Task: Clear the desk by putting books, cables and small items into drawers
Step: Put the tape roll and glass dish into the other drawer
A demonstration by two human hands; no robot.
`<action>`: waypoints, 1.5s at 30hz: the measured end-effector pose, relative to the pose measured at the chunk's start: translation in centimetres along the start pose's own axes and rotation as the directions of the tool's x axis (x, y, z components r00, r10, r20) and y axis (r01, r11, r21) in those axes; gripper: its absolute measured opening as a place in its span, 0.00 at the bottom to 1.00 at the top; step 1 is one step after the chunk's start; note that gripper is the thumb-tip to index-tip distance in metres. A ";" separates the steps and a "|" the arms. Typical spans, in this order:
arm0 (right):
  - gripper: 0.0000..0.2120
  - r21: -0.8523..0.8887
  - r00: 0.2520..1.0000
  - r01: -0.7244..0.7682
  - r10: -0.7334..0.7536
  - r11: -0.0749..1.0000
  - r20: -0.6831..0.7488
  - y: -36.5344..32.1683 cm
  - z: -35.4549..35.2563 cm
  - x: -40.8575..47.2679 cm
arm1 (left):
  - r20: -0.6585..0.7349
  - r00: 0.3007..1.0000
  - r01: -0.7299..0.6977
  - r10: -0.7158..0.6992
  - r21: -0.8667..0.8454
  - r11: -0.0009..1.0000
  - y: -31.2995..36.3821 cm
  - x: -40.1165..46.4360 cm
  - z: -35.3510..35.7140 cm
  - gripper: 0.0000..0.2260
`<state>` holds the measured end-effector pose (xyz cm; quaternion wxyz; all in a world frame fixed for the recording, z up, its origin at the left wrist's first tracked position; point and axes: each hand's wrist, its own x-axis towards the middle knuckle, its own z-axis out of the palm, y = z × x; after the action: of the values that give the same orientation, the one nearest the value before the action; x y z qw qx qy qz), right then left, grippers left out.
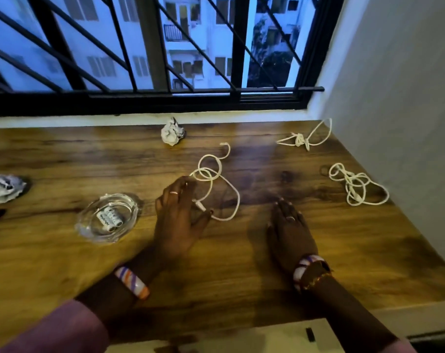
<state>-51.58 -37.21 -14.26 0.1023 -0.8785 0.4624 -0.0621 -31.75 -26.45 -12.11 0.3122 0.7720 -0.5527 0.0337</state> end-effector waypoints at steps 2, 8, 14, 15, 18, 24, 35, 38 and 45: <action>0.26 0.007 0.998 0.060 -0.060 0.998 -0.024 -2.5 -0.2 1.1 | -0.014 1.000 -0.001 0.000 -0.066 0.998 -1.8 0.7 -1.6 0.24; 0.25 0.021 0.969 0.153 -0.146 0.988 -0.200 -12.7 -0.9 4.3 | -0.032 0.999 0.010 -0.012 -0.050 0.999 -9.8 2.3 -7.9 0.18; 0.22 0.086 0.894 0.395 -0.361 0.915 -0.266 -26.5 0.7 5.9 | 0.048 0.847 0.439 -0.529 0.497 0.748 -25.7 2.9 -17.8 0.31; 0.23 0.093 0.879 0.439 -0.406 0.894 -0.251 -28.5 1.3 6.1 | 0.102 0.793 0.476 -0.600 0.511 0.716 -27.9 2.4 -19.1 0.31; 0.23 0.111 0.842 0.528 -0.502 0.842 -0.198 -33.1 3.1 6.8 | 0.103 0.827 0.490 -0.553 0.353 0.797 -32.5 1.6 -22.2 0.15; 0.24 0.216 0.838 0.539 -0.543 0.814 -0.042 -39.2 5.8 8.8 | -0.123 0.833 0.539 -0.540 -0.040 0.841 -38.8 2.5 -28.0 0.21; 0.32 0.003 0.884 0.456 -0.453 0.890 0.120 -39.6 5.4 15.0 | 0.051 0.945 0.275 -0.322 0.409 0.870 -37.9 1.0 -24.5 0.29; 0.37 -0.042 0.985 0.169 -0.171 0.985 -0.034 -34.7 3.7 20.0 | 0.160 0.963 0.146 -0.216 0.364 0.920 -35.3 1.9 -23.6 0.27; 0.14 0.285 1.000 -0.013 0.011 0.958 0.007 -27.2 2.0 24.8 | 0.363 0.931 -0.088 -0.038 0.324 0.942 -31.1 4.7 -20.2 0.23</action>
<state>-15.41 -42.45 -9.37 0.2294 -0.8520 0.4536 -0.1250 3.22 -13.82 -7.85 0.0682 0.7993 -0.5969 -0.0127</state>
